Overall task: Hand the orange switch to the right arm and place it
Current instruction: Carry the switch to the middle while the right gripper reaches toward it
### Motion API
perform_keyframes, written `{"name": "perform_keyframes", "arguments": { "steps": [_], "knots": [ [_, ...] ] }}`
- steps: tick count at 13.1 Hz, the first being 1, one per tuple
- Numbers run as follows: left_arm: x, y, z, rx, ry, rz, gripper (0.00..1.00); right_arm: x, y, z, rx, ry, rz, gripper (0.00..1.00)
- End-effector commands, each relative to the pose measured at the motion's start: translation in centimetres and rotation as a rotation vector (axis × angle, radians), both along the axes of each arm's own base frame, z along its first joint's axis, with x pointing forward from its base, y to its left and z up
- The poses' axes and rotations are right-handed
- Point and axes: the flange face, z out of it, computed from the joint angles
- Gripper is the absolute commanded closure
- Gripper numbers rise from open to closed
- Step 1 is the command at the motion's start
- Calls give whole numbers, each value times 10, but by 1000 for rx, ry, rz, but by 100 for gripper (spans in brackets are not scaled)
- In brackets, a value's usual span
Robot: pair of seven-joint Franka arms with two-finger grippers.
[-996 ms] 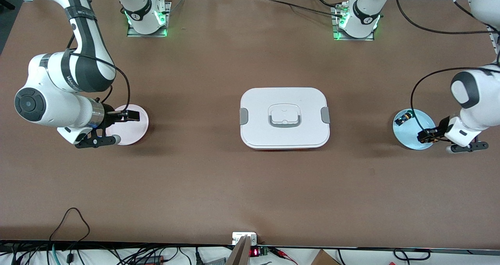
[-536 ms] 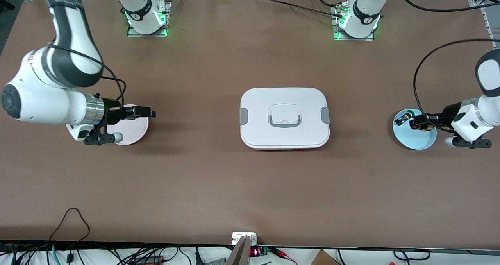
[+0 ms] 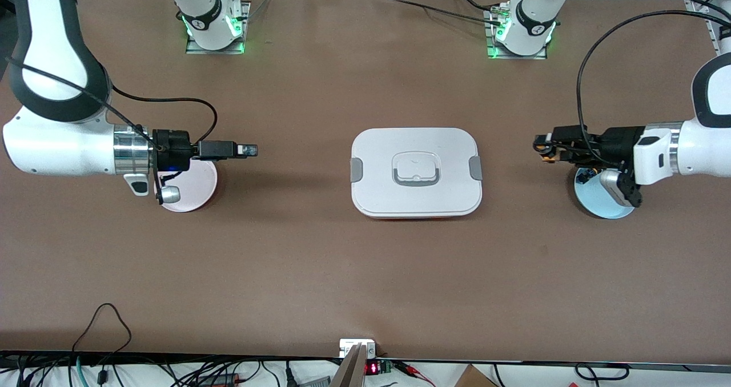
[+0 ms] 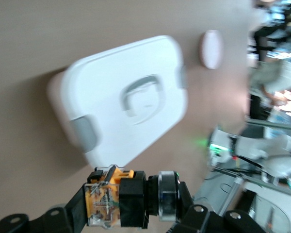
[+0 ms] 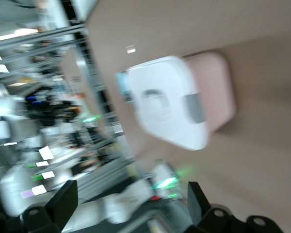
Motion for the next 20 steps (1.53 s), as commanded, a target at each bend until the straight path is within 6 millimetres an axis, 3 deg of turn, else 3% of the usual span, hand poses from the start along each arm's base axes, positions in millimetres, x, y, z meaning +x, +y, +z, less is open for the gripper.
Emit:
{"name": "perform_keyframes", "arguments": {
  "steps": [1,4,7,11,14,16,20],
  "knots": [
    [2,-52,5,-235,-133,-137,66,-3,2,-9,153,66,-61,0],
    [7,-112,-7,-459,-354,-256,67,-6,14,-10,225,119,-54,0],
    [4,-167,0,-591,-595,-329,67,-9,30,1,261,313,-86,0],
    [3,-201,-3,-773,-891,-349,72,-20,64,4,254,403,-55,0],
    [-20,-249,-10,-810,-940,-255,70,-19,77,12,321,407,-82,0],
    [-27,-269,-5,-802,-960,-205,71,-20,86,19,354,401,-101,0],
    [-45,-311,-8,-789,-930,-125,71,-20,98,16,366,184,-114,0]
  ]
}}
